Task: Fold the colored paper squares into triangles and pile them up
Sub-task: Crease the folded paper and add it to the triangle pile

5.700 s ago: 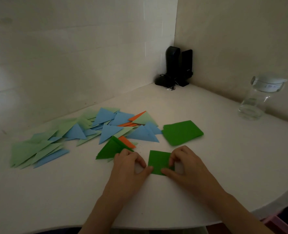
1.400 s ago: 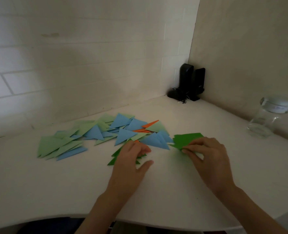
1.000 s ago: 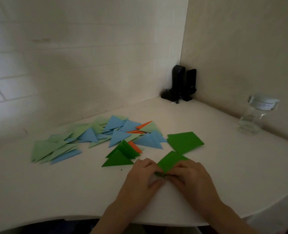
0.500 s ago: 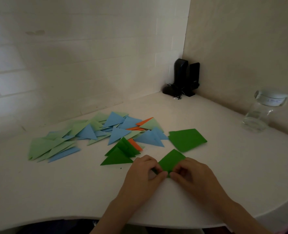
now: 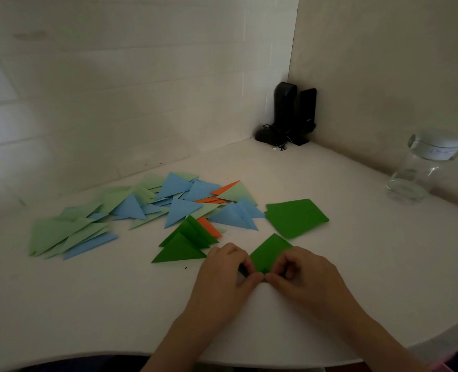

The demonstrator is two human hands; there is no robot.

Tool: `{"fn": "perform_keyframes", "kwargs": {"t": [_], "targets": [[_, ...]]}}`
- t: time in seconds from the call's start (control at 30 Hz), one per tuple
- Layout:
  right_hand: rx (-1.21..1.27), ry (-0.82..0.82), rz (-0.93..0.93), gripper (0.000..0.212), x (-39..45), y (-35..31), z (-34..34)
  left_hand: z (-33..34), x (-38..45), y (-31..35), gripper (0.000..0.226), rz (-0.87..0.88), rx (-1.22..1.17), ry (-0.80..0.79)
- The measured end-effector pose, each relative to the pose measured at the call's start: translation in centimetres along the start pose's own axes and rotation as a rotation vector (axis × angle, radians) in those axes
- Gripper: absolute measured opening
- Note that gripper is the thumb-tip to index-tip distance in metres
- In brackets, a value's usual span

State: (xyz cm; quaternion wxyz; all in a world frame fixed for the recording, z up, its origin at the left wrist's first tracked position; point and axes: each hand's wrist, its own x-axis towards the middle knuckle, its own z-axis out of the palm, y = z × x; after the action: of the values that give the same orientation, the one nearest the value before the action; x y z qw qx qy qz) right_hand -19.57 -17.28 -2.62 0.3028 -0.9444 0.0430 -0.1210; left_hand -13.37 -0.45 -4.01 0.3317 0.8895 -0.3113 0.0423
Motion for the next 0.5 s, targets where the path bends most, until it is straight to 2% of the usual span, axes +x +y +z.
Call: {"fn": "perform_keyframes", "kwargs": {"t": [0.3, 0.5], "targets": [[0.162, -0.094, 0.09, 0.022, 0.8, 0.4, -0.3, -0.5, -0.1, 0.0, 0.02, -0.01, -0.079, -0.004], [0.179, -0.109, 0.029, 0.021, 0.6, 0.7, -0.7, -1.0, -0.2, -0.3, 0.021, -0.059, -0.167, -0.038]]}}
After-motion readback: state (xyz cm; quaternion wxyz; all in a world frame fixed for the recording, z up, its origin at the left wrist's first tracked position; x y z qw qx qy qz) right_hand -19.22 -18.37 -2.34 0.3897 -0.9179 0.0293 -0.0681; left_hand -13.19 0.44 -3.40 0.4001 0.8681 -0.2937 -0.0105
